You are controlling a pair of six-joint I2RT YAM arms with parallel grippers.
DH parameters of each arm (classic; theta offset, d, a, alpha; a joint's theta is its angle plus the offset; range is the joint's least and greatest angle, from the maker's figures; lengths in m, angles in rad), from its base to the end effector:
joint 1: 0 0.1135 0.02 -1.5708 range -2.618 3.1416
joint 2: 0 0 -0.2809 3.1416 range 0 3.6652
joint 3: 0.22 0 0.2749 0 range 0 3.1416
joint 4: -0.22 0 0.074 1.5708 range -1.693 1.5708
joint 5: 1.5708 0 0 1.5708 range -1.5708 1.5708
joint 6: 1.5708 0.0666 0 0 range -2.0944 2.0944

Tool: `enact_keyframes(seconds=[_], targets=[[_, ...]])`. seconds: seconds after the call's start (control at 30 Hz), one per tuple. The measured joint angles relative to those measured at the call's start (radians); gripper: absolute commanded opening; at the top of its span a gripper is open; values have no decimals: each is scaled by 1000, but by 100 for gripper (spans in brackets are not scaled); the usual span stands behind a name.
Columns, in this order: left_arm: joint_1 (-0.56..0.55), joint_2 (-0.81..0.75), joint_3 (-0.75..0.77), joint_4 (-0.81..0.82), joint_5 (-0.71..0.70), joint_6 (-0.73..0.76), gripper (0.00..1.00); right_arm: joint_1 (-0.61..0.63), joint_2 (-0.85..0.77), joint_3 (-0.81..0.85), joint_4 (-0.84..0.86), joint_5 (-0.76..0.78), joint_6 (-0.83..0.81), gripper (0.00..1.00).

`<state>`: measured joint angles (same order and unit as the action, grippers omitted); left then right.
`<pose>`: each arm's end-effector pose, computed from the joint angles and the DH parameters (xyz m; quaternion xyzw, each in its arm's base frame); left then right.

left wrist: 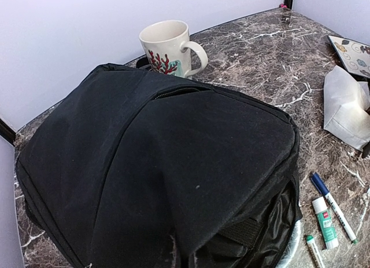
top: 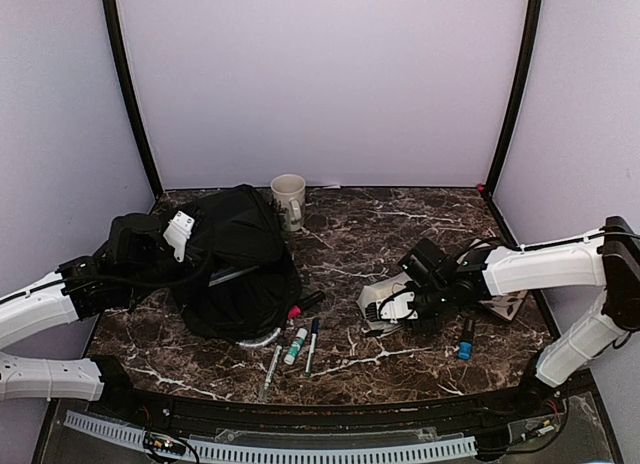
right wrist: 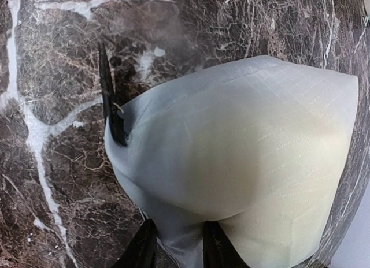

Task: Pack the student bag
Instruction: Pick up the pencil case from the center of the board, then place the pencil case at the center of the board.

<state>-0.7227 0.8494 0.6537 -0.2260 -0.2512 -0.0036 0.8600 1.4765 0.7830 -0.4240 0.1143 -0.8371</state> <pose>0.1877 -0.1435 0.2744 0.2293 0.8035 -0.0932 0.5414 0.2012 0.2221 0.1418 -0.7214 0.6527 -0.0531 0.2250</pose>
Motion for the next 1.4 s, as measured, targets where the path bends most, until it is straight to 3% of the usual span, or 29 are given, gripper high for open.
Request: enact_keyframes(seconds=[0.13,0.23,0.37,0.57,0.63,0.8,1.1,1.4], targets=[[0,0,0,-1,4,0,0,0,13,0,12,-1,-5,42],[0,0,0,-1,5,0,0,3,26,0,13,-5,-14,44],[0,0,0,-1,5,0,0,6,45,-1,23,-2,-19,34],[0,0,0,-1,5,0,0,24,92,-17,95,74,-8,4],[0,0,0,-1,6,0,0,31,103,-14,103,95,1,0],[0,0,0,-1,6,0,0,35,113,68,-20,63,42,0],[0,1,0,-1,8,1,0,35,117,407,-302,-155,130,0],[0,2,0,-1,11,1,0,35,366,652,-441,-286,141,0]])
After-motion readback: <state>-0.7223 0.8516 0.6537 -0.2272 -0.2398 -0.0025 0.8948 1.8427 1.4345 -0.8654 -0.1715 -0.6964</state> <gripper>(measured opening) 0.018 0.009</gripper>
